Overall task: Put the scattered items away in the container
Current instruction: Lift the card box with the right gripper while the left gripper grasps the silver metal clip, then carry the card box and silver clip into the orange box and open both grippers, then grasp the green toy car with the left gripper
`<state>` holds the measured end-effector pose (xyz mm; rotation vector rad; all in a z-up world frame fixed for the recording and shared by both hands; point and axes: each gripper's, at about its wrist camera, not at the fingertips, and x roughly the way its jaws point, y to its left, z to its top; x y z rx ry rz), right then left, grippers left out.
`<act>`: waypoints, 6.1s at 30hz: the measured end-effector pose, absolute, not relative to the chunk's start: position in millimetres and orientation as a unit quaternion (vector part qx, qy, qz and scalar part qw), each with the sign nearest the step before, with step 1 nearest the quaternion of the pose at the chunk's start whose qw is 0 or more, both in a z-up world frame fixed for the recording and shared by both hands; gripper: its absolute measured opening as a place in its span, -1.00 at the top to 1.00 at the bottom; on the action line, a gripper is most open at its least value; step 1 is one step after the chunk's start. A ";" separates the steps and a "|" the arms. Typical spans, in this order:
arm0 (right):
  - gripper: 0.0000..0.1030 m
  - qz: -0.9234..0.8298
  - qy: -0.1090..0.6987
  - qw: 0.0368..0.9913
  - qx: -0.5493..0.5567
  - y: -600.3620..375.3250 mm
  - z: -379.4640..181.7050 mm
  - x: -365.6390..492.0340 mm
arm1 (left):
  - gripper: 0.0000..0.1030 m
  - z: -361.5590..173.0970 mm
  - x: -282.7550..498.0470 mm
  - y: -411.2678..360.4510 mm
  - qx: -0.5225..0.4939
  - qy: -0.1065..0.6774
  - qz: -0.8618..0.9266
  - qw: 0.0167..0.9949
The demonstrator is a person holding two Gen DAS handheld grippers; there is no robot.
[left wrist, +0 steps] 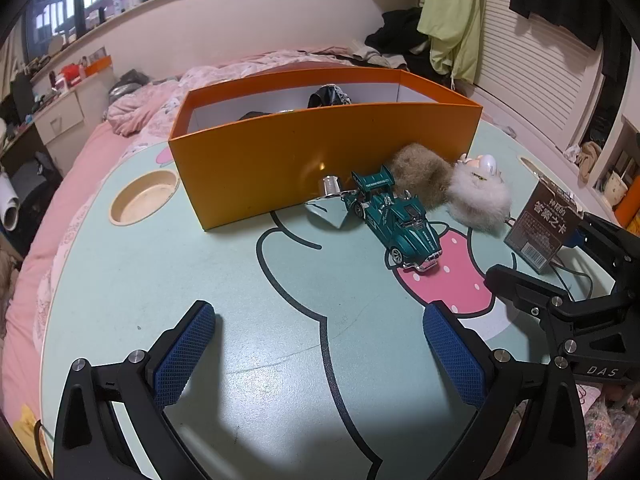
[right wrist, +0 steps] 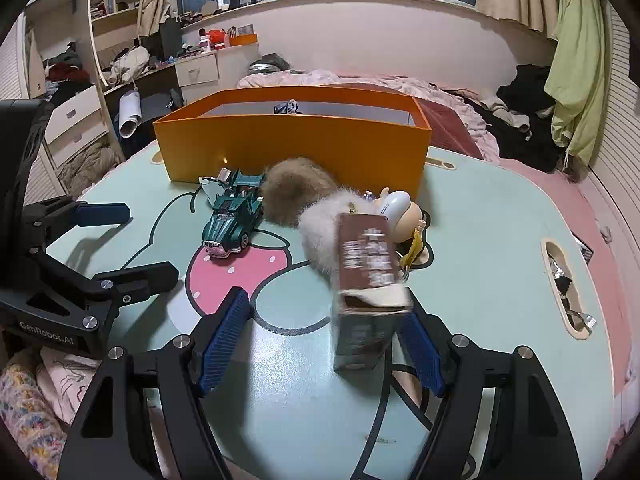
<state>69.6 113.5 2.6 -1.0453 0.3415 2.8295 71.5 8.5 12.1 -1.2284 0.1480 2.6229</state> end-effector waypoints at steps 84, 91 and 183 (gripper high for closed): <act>0.14 0.938 0.153 0.043 -0.307 122.9 7.0 80.1 | 0.44 31.0 62.1 -23.2 -0.399 -0.044 0.896 0.188; 0.14 0.933 0.190 0.049 -0.302 136.6 3.6 83.1 | 0.44 31.9 63.5 -22.0 -0.395 -0.046 0.898 0.189; -0.96 0.918 0.150 0.100 -0.353 112.5 3.1 62.7 | 0.45 21.6 38.0 16.0 -0.435 -0.023 0.874 0.215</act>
